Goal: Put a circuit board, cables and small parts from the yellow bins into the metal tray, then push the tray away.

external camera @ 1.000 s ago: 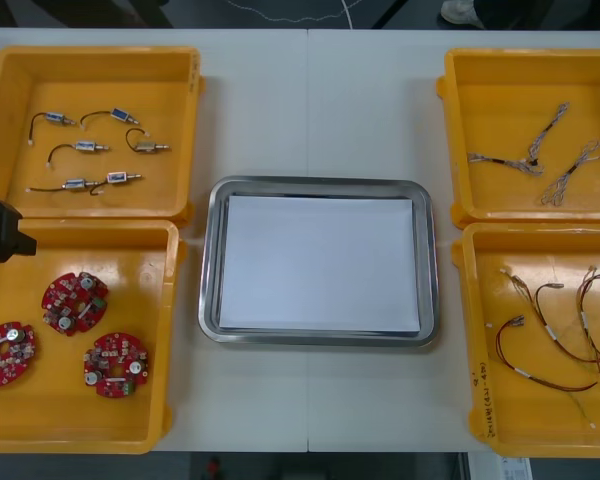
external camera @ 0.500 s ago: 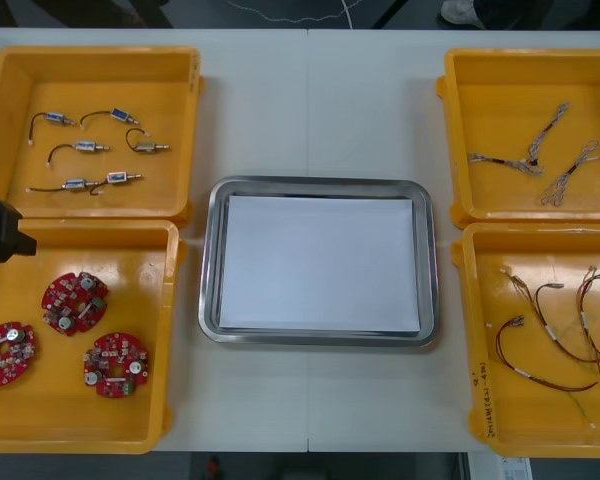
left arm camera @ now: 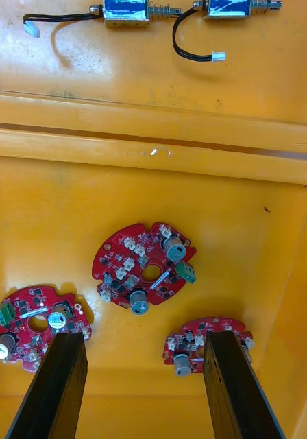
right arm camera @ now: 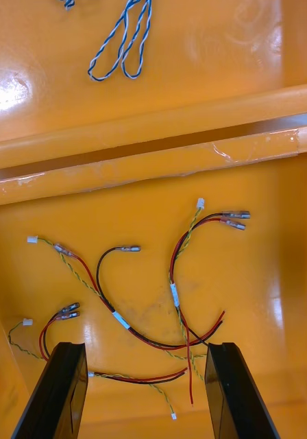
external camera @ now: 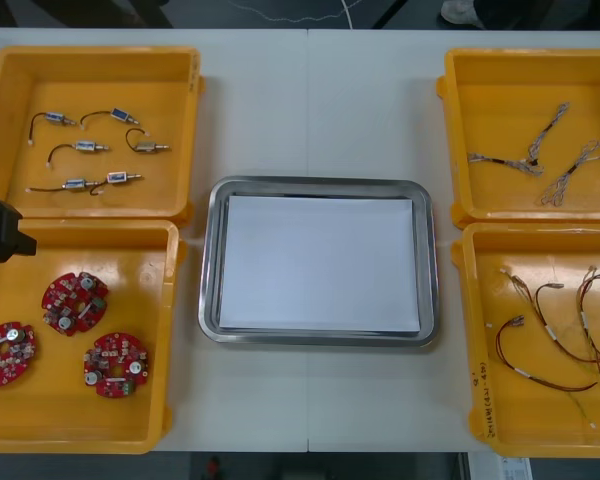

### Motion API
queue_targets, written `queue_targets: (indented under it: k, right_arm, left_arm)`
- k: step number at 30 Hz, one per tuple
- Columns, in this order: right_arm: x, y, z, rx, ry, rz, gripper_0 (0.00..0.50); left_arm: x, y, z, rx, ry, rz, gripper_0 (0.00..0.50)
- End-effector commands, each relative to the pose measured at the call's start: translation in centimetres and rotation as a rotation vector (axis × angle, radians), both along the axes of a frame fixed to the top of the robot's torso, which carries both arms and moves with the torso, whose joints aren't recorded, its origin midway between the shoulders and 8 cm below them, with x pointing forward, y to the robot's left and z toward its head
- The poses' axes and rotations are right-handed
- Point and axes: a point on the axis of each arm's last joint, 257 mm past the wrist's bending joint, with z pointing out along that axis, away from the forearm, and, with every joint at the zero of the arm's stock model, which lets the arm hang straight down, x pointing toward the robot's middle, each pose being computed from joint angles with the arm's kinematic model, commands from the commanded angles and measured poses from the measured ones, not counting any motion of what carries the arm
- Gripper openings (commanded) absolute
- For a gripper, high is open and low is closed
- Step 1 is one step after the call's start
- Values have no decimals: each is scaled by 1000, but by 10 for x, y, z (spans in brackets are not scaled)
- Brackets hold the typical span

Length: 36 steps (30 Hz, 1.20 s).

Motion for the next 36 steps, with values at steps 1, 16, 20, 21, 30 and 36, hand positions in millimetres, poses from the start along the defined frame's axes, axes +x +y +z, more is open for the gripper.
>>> queue_targets:
  k: [1, 16, 20, 21, 30, 36]
  right_arm:
    - [-4, -8, 4, -41, 12, 7, 500]
    - [-4, -8, 4, -41, 12, 7, 500]
    - [-4, -8, 4, -41, 12, 7, 500]
    - [-4, -8, 4, -41, 12, 7, 500]
    - [-4, -16, 20, -78, -24, 5, 500]
    - [-20, -23, 0, -80, 29, 0, 500]
  left_arm:
    - [-5, 15, 12, 18, -17, 61, 500]
    - [-5, 15, 12, 18, -17, 61, 500]
    - [-5, 15, 12, 18, -17, 61, 500]
    - [-5, 15, 12, 18, -17, 61, 500]
    - [-5, 15, 12, 18, -17, 61, 500]
    - [-12, 13, -6, -5, 28, 71, 500]
